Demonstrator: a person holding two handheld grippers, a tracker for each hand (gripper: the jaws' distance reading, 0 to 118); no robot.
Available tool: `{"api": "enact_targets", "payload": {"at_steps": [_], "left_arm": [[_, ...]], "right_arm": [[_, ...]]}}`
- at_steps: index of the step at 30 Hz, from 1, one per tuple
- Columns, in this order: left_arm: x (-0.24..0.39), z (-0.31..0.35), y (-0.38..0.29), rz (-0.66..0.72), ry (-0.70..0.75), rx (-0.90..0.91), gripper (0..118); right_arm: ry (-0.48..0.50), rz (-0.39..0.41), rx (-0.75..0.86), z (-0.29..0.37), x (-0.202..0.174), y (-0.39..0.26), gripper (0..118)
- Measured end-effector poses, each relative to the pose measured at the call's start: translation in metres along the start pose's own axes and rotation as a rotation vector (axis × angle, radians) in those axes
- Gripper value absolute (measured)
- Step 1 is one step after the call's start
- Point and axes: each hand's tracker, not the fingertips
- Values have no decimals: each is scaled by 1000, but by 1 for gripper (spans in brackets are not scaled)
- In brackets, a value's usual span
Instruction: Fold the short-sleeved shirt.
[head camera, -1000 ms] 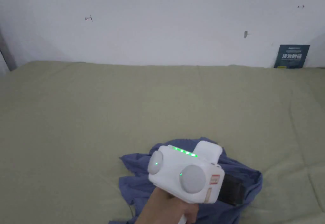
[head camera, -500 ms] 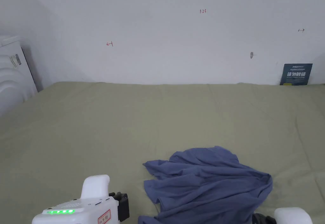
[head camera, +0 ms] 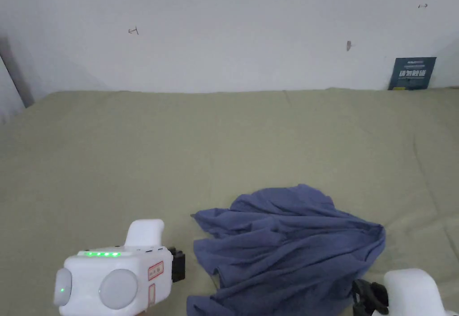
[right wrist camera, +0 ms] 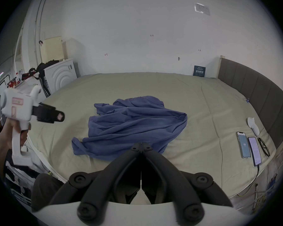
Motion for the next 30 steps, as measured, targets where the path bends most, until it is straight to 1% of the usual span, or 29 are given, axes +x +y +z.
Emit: {"api": "enact_targets", "payload": {"at_steps": [1, 2, 3, 4, 5, 6, 7, 9, 10, 12, 13, 14, 15, 16, 17, 18, 19, 20, 21, 23, 25, 27, 28, 29, 30], "left_arm": [[-1, -17, 8, 0, -1, -8, 6], [-2, -32, 13, -26, 2, -32, 40], [0, -50, 20, -62, 21, -64, 95], [2, -73, 26, -100, 36, -124, 118], [7, -80, 22, -118, -24, -135, 114], [7, -91, 23, -105, 10, -96, 114], [7, -104, 20, -119, 21, -151, 114], [12, -125, 14, -133, 39, -171, 114], [6, -140, 36, -147, 51, -169, 114], [7, -151, 37, -171, 61, -178, 113], [8, -153, 33, -176, 59, -208, 106], [7, -151, 32, -183, 35, -267, 94], [8, -146, 29, -186, 45, -280, 76], [12, -133, 30, -251, 64, -213, 26], [11, -122, 33, -238, 4, -197, 0], [7, -114, 35, -131, -62, -157, 0], [6, -109, 33, -125, -39, -145, 0], [7, -104, 30, -155, -25, -162, 0], [7, -100, 25, -151, -39, -129, 0], [1, -101, 22, -125, -70, -160, 0], [-2, -105, 16, -112, -58, -154, 0], [-8, -108, 12, -70, -89, -151, 0], [-10, -110, 11, -57, -94, -152, 0], [-11, -111, 11, -46, -97, -143, 0], [-12, -110, 9, -38, -103, -140, 0]], "right_arm": [[-1, 2, -11, -5, 1, -1, 0], [-1, 6, -26, -10, 2, -1, 0], [0, 14, -44, -16, 4, -3, 0], [3, 21, -53, -22, 5, -4, 0], [-1, 23, -59, -26, 6, -5, 0], [-3, 26, -68, -31, 8, -6, 0], [-4, 27, -78, -35, 10, -7, 0], [-11, 14, -94, -43, 12, -9, 0], [-11, 8, -103, -46, 14, -11, 0], [-10, 12, -124, -51, 14, -16, 0], [-14, 15, -133, -53, 14, -17, 0], [-9, 16, -136, -54, 15, -18, 0], [-6, 18, -144, -57, 15, -18, 0], [6, 10, -152, -58, 16, -16, 0], [30, -8, -158, -60, 16, -13, 0], [50, -21, -153, -63, 16, -9, 0], [61, -20, -142, -66, 14, -2, 0], [71, -10, -134, -70, 12, 5, 0], [81, 15, -129, -75, 8, 16, 0], [106, 83, -66, -88, 0, 41, 0], [111, 169, -42, -112, -9, 73, 0], [106, 216, -14, -143, -16, 105, 0], [126, 231, -32, -163, -18, 123, 0], [131, 236, -44, -182, -19, 138, 0], [130, 260, -71, -203, -23, 152, 0]]}}
